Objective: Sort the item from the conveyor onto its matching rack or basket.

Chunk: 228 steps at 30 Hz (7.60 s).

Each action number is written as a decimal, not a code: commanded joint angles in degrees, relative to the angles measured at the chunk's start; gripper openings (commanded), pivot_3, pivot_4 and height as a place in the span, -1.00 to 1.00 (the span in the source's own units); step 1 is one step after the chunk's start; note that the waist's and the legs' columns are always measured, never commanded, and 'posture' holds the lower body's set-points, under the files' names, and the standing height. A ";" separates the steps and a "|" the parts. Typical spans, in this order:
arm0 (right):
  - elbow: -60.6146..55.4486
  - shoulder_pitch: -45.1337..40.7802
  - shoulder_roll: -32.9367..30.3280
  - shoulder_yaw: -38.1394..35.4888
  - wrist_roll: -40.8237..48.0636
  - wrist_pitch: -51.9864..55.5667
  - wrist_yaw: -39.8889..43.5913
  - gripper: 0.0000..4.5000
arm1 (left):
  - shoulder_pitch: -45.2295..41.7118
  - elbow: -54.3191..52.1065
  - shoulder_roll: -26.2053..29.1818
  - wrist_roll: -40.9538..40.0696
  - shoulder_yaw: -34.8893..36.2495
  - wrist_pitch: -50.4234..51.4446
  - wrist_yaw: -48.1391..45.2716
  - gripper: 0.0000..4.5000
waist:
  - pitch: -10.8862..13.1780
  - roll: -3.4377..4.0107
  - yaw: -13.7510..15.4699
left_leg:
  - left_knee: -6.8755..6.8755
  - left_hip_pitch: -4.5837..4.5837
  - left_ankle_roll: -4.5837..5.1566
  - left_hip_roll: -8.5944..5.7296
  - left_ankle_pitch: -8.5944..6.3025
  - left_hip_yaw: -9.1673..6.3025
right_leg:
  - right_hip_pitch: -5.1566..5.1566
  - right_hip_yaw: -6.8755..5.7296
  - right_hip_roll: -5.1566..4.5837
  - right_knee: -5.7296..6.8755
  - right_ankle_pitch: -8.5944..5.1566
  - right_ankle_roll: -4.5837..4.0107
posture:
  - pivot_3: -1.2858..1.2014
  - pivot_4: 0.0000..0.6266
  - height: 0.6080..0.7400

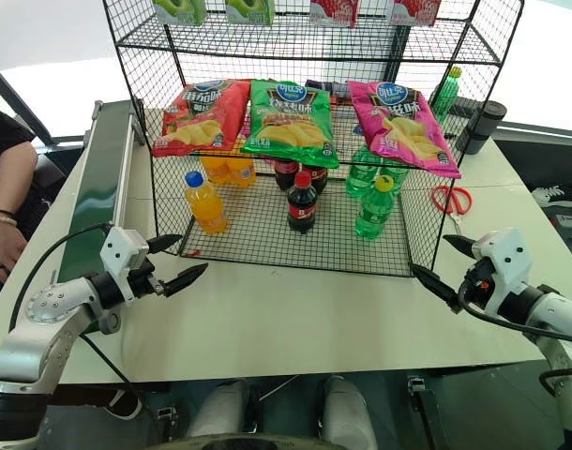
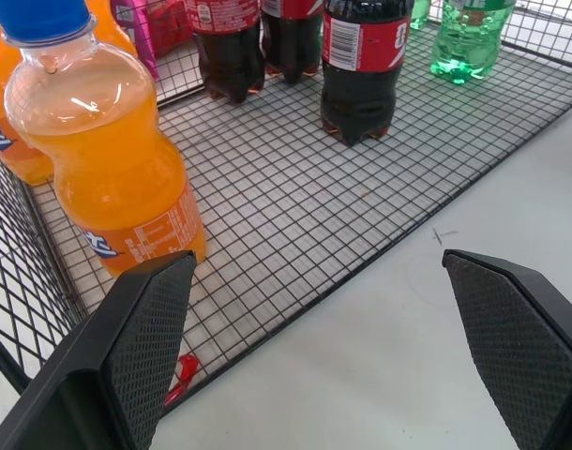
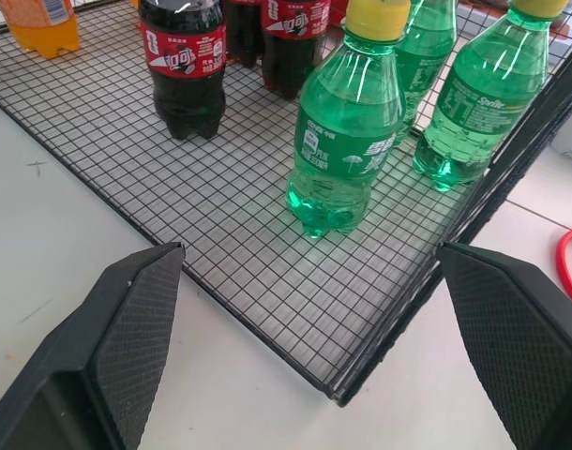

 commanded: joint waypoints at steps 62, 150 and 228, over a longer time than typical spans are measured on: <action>-3.01 -5.30 -0.12 2.96 0.73 2.67 -2.18 0.99 | 1.98 -2.97 -0.84 -0.26 1.13 -0.57 2.93 1.00 | -0.02 -0.02 0.02 | 0.01 0.01 0.00 0.00 0.00 0.01 | 0.01 0.00 0.00 0.02 0.00 0.00 | 0.03 -0.52 0.94; -8.31 -15.95 19.03 35.76 -0.74 -2.00 0.32 0.99 | 5.77 5.60 -17.94 -1.50 25.69 -10.88 33.79 1.00 | -0.38 -0.61 -0.12 | 0.06 -0.01 0.00 -0.01 0.00 -0.06 | -0.04 -0.12 -0.13 0.19 0.01 -0.01 | 0.03 -0.52 0.94; -8.04 -17.27 18.98 36.88 1.01 0.46 1.81 0.99 | 8.89 6.96 -20.32 -0.96 24.24 -16.53 34.45 1.00 | -0.35 -0.58 -0.09 | 0.01 -0.08 -0.01 -0.01 -0.01 -0.09 | -0.10 -0.17 -0.34 0.08 0.01 -0.01 | 0.03 -0.52 0.94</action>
